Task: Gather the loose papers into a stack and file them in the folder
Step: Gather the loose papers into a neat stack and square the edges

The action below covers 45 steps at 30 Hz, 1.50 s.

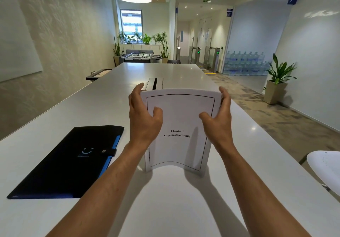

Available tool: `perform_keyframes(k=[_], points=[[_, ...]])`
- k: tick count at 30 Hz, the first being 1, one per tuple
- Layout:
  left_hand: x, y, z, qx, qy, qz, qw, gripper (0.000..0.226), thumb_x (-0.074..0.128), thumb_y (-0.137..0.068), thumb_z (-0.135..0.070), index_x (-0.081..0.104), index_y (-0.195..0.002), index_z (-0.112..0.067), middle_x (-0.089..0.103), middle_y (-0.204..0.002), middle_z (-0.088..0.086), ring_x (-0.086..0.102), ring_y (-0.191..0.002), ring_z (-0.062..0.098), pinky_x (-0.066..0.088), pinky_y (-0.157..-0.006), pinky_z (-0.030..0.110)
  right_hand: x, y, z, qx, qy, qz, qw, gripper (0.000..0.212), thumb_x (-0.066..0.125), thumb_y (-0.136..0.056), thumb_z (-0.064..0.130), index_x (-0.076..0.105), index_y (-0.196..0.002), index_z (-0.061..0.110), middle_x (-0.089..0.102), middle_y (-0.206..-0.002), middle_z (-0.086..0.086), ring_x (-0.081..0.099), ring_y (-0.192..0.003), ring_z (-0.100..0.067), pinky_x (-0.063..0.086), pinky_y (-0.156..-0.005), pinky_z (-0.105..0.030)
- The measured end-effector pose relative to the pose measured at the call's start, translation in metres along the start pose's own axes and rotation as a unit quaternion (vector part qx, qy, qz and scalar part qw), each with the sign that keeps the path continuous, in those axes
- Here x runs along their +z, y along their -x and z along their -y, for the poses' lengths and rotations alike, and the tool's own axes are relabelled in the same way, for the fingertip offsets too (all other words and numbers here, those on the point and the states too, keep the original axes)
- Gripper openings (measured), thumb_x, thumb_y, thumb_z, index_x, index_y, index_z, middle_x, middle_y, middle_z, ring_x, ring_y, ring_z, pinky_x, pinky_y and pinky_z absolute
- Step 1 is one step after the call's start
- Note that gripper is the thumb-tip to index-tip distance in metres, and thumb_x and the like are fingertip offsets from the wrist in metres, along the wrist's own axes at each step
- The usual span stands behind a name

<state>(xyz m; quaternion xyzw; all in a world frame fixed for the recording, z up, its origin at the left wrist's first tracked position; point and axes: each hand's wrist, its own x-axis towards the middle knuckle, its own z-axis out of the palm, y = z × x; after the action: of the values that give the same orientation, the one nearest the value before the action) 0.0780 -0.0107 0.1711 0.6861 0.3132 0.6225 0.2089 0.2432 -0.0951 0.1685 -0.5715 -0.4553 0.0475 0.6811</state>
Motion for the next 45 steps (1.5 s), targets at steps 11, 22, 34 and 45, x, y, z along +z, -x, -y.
perform_keyframes(k=[11, 22, 34, 45], points=[[0.002, 0.009, 0.025, -0.129, 0.102, 0.013, 0.986, 0.068, 0.054, -0.084, -0.002, 0.025, -0.135, -0.036, 0.054, -0.103, -0.001, 0.061, -0.087, 0.014, 0.048, -0.058, 0.006, -0.006, 0.006, -0.035, 0.085, -0.081, 0.026, 0.993, 0.052, 0.064, -0.079, 0.007, 0.046, -0.121, 0.030, 0.065, -0.109, 0.007, 0.066, -0.092, -0.003, 0.054, -0.068, -0.016], [0.015, 0.037, 0.040, -0.218, 0.130, 0.023, 0.967, 0.034, 0.044, -0.092, -0.002, 0.047, -0.106, -0.033, 0.060, -0.103, -0.014, 0.060, -0.085, -0.009, 0.047, -0.059, 0.005, 0.005, 0.028, -0.054, 0.097, -0.042, 0.020, 0.994, 0.034, 0.056, -0.085, 0.011, 0.054, -0.103, 0.040, 0.066, -0.104, 0.016, 0.065, -0.093, -0.002, 0.055, -0.083, -0.029], [0.021, 0.079, 0.067, -0.302, 0.107, 0.064, 0.945, 0.039, 0.059, -0.085, 0.003, 0.050, -0.117, -0.018, 0.061, -0.108, -0.002, 0.058, -0.090, 0.009, 0.042, -0.074, 0.013, 0.012, 0.073, -0.103, 0.163, -0.011, 0.009, 0.986, 0.047, 0.055, -0.080, -0.005, 0.052, -0.100, 0.037, 0.063, -0.103, 0.016, 0.061, -0.086, 0.011, 0.045, -0.067, -0.003], [0.023, 0.079, 0.069, -0.262, 0.101, 0.080, 0.956, 0.038, 0.062, -0.091, -0.009, 0.052, -0.127, -0.015, 0.059, -0.109, -0.006, 0.056, -0.096, 0.009, 0.043, -0.081, 0.019, 0.011, 0.071, -0.116, 0.181, -0.039, -0.011, 0.983, 0.055, 0.055, -0.081, -0.009, 0.040, -0.119, 0.028, 0.057, -0.106, 0.017, 0.058, -0.084, 0.017, 0.045, -0.066, -0.002]])
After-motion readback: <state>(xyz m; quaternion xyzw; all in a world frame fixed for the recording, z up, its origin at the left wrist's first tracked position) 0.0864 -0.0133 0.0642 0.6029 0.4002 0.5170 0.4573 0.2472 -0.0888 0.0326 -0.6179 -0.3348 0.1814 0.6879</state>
